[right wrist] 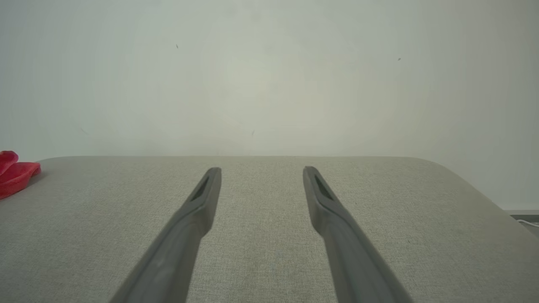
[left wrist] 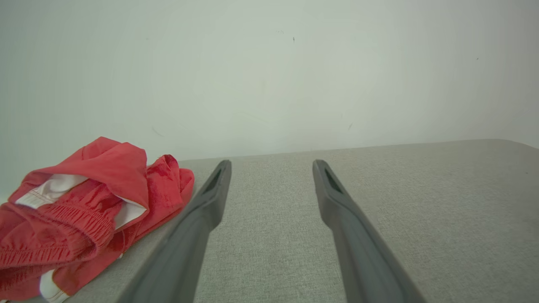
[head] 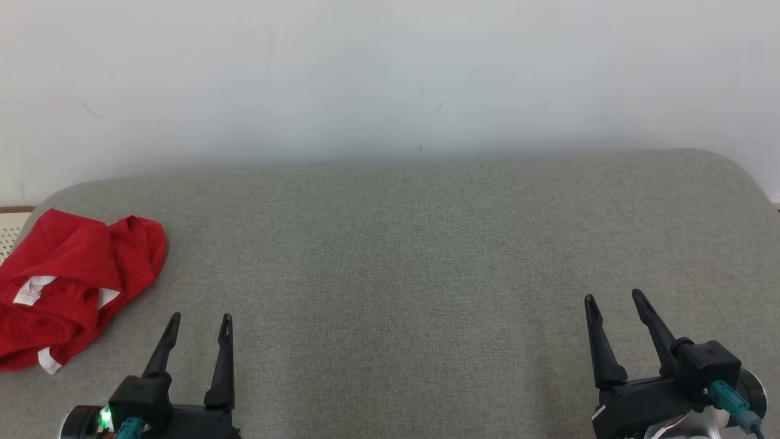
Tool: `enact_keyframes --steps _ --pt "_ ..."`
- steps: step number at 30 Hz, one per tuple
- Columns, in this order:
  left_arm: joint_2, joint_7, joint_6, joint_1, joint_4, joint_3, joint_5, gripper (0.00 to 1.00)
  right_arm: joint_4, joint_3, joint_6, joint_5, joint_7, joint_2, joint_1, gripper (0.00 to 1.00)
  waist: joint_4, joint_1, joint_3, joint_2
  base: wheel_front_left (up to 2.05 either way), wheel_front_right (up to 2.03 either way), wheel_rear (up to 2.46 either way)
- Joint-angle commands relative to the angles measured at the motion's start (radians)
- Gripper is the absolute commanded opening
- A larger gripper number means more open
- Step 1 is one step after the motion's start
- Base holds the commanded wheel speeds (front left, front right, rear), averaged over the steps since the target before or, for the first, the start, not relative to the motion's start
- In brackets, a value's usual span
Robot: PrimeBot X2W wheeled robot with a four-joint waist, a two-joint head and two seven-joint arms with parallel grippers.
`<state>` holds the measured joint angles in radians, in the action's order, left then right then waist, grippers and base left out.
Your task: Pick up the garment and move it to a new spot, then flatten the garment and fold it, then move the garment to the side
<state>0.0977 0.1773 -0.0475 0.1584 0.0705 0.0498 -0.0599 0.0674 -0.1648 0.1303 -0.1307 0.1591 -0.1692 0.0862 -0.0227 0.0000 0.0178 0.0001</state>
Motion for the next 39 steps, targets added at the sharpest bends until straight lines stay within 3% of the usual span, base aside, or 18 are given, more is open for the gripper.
enact_keyframes --steps 1,33,39 --pt "0.002 0.000 -0.006 -0.019 -0.001 -0.007 0.027 1.00 -0.009 -0.008 0.001 0.023 0.012 0.003 -0.017 1.00 0.001 0.0000 0.001 -0.0001 0.00 0.00 0.00" --pt "-0.001 -0.008 -0.031 -0.027 0.025 -0.010 -0.005 1.00 -0.014 0.036 0.001 0.029 0.003 0.036 -0.044 1.00 -0.003 0.0000 -0.003 -0.0001 0.00 0.00 0.00" --pt "-0.004 -0.010 -0.043 -0.007 0.026 -0.007 -0.012 1.00 -0.013 0.032 0.001 0.024 -0.003 0.031 -0.047 1.00 -0.037 0.0000 -0.009 -0.0001 0.00 0.00 0.00"
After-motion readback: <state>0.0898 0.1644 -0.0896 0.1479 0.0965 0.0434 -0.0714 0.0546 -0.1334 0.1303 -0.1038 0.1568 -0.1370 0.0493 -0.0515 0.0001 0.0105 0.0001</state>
